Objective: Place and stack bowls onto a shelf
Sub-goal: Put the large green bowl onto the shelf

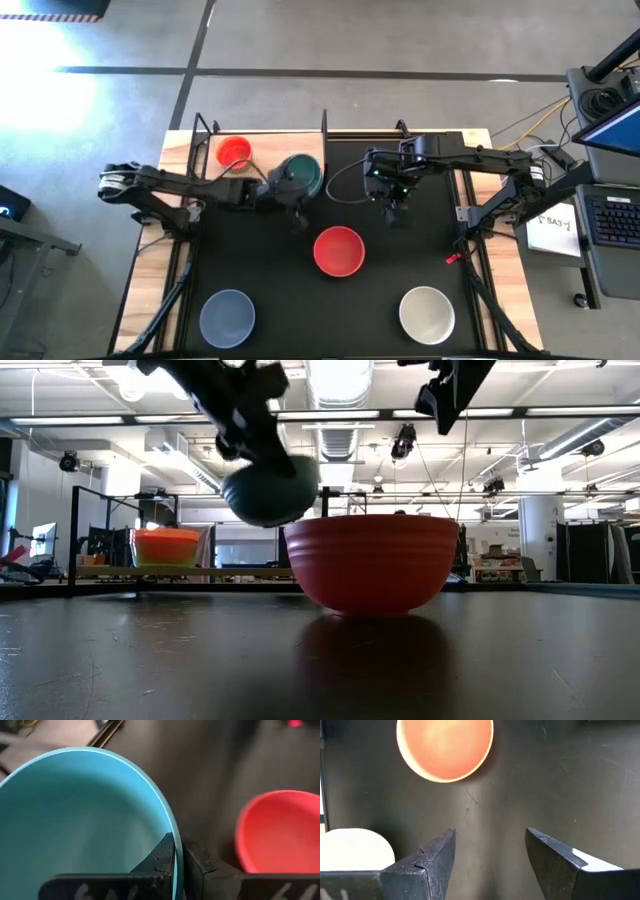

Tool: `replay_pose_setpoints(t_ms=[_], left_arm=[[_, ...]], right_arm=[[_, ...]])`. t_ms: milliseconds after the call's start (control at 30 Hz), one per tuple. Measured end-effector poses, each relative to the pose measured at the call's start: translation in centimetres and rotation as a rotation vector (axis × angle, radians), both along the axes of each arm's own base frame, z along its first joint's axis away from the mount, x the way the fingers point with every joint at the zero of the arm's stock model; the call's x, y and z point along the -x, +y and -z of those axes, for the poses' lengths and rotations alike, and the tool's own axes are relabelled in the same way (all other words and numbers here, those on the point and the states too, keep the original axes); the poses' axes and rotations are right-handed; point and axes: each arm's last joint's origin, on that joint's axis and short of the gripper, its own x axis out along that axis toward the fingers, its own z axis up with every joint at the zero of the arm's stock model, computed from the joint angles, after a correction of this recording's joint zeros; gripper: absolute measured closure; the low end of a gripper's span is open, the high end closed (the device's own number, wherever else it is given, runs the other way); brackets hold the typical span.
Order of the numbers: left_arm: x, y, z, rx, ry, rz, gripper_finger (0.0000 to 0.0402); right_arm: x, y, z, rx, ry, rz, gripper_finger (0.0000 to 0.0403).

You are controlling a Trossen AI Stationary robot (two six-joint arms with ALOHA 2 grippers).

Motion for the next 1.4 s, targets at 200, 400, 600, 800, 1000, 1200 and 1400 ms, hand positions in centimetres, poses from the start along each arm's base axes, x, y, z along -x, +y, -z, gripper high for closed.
replay_pose_setpoints(t_ms=[200, 400, 600, 800, 1000, 1200, 1400], left_arm=[[-0.5, 4.3, 2.0, 0.008, 0.08, -0.14, 0.04], [-0.2, 7.5, 3.7, 0.052, 0.151, -0.208, 0.04], [0.2, 9.4, 4.0, 0.047, 0.174, -0.236, 0.04], [0.4, 10.1, 3.9, 0.024, 0.191, -0.219, 0.04], [0.5, 10.6, 3.8, 0.005, 0.184, -0.215, 0.04], [0.4, 11.1, 3.9, -0.011, 0.184, -0.213, 0.0392], [0.0, 11.6, 4.3, -0.017, 0.165, -0.224, 0.0361]], right_arm=[[-0.8, -0.1, 1.5, -0.034, -0.001, 0.19, 0.0177], [-1.5, -0.4, 2.8, -0.055, 0.008, 0.493, 0.0177], [-1.8, -0.1, 3.1, -0.077, -0.005, 0.543, 0.0177], [-2.4, 0.8, 3.0, -0.093, -0.057, 0.521, 0.0177], [-2.8, 1.5, 3.4, -0.103, -0.078, 0.509, 0.0177], [-2.9, 1.7, 4.4, -0.103, -0.076, 0.504, 0.0177], [-2.9, 1.7, 5.3, -0.101, -0.062, 0.504, 0.0177]])
